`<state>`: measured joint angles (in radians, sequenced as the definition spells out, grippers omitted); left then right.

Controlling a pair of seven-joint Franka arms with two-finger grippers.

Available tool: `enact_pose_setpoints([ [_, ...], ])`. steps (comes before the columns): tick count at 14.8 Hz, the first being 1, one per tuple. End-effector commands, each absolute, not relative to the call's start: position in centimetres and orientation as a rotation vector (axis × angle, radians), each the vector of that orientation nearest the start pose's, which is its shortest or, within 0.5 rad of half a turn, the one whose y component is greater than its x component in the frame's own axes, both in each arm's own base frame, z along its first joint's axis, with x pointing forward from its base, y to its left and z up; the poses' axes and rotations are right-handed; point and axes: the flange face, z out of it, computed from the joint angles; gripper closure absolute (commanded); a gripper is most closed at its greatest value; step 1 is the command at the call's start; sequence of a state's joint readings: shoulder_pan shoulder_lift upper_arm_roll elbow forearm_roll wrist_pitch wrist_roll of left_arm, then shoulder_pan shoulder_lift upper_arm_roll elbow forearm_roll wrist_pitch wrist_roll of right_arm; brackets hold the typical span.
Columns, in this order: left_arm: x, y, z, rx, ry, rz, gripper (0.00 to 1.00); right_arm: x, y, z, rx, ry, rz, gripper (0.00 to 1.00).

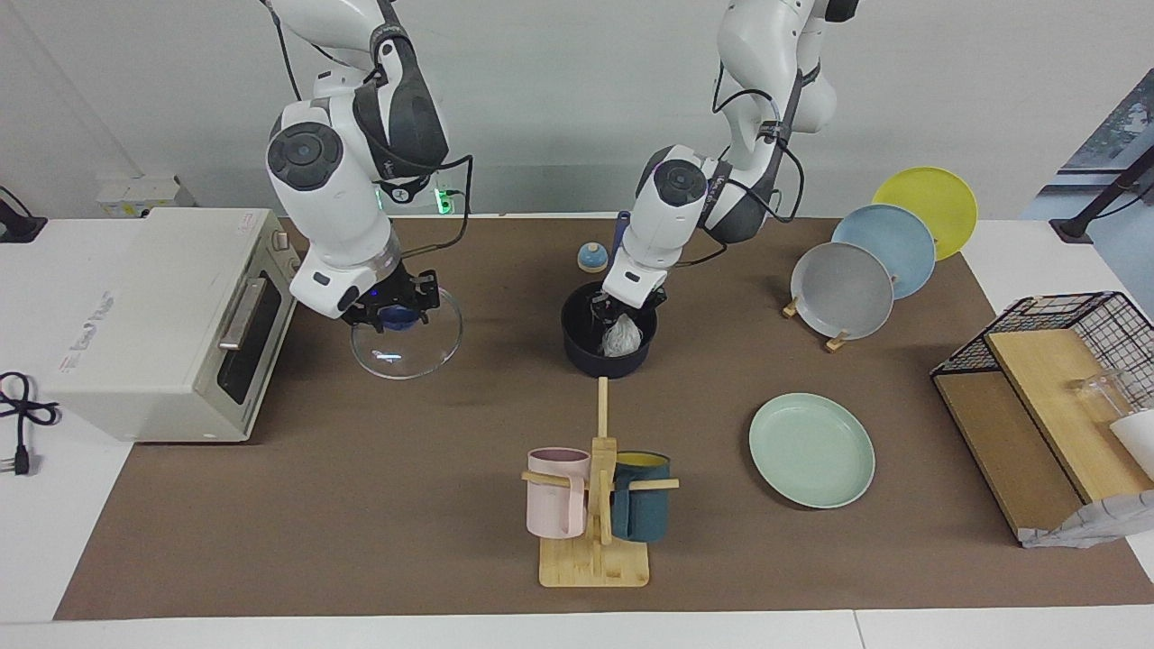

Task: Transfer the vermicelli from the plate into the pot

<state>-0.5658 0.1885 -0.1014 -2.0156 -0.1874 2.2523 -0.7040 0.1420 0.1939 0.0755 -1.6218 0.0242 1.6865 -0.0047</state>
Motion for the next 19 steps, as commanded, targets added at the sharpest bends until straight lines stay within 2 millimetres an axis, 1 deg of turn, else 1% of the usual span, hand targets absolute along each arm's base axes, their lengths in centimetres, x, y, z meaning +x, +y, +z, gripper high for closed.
enact_pose_setpoints([
  [1, 47.0, -35.7, 38.0, -3.304, -0.231, 0.122, 0.00, 59.1, 15.1, 50.7, -3.076, -0.294, 0.203, 1.00],
  [2, 48.2, -34.5, 39.4, -3.296, -0.253, 0.140, 0.00, 58.9, 15.9, 50.8, -3.078, -0.275, 0.202, 1.00],
  [4, 49.8, -32.7, 43.3, -3.285, -0.237, 0.190, 0.00, 58.5, 17.5, 50.8, -3.081, -0.230, 0.204, 1.00],
  [5, 50.9, -31.4, 45.6, -3.278, -0.255, 0.211, 0.00, 58.3, 18.2, 50.8, -3.083, -0.201, 0.196, 1.00],
  [6, 51.7, -30.1, 47.8, -3.275, -0.269, 0.214, 0.00, 58.0, 19.5, 51.0, -3.083, -0.162, 0.186, 1.00],
  [7, 52.2, -28.3, 50.3, -3.275, -0.273, 0.184, 0.00, 57.5, 21.6, 51.0, -3.081, -0.123, 0.174, 1.00],
  [8, 52.5, -25.8, 52.6, -3.269, -0.276, 0.133, 0.00, 57.1, 23.5, 51.2, -3.072, -0.075, 0.133, 1.00],
  [9, 52.4, -23.3, 55.0, -3.267, -0.289, 0.071, 0.00, 56.3, 25.9, 51.2, -3.061, -0.052, 0.102, 1.00],
  [10, 52.4, -21.0, 56.5, -3.260, -0.297, 0.044, 0.00, 55.5, 28.4, 51.0, -3.057, -0.036, 0.096, 1.00],
  [11, 52.6, -18.4, 57.7, -3.244, -0.281, 0.008, 0.00, 54.4, 30.9, 50.7, -3.061, -0.037, 0.092, 1.00],
  [12, 52.5, -16.5, 58.9, -3.231, -0.232, -0.028, 0.00, 53.6, 33.2, 50.1, -3.054, -0.019, 0.071, 1.00],
  [13, 52.4, -14.2, 59.7, -3.226, -0.188, -0.040, 0.00, 52.9, 35.0, 49.9, -3.045, 0.006, 0.045, 1.00],
  [14, 52.3, -12.1, 60.4, -3.224, -0.134, -0.039, 0.00, 52.6, 35.5, 49.7, -3.044, 0.018, 0.042, 1.00],
  [15, 52.1, -10.5, 60.8, -3.223, -0.065, -0.034, 0.00, 52.4, 36.1, 49.7, -3.035, 0.010, 0.027, 1.00],
  [16, 52.2, -9.1, 60.8, -3.216, 0.003, -0.021, 0.00, 51.6, 37.1, 49.3, -3.027, -0.015, 0.012, 1.00],
  [17, 52.2, -8.4, 60.8, -3.191, 0.024, -0.028, 0.00, 51.2, 37.4, 48.8, -3.023, -0.017, -0.004, 1.00],
  [18, 52.2, -8.3, 60.8, -3.179, 0.026, -0.028, 0.00, 51.0, 37.5, 48.5, -3.022, -0.008, -0.008, 1.00],
  [19, 52.2, -8.3, 60.8, -3.178, 0.024, -0.014, 0.00, 50.5, 38.6, 48.0, -3.023, 0.009, 0.005, 1.00],
])
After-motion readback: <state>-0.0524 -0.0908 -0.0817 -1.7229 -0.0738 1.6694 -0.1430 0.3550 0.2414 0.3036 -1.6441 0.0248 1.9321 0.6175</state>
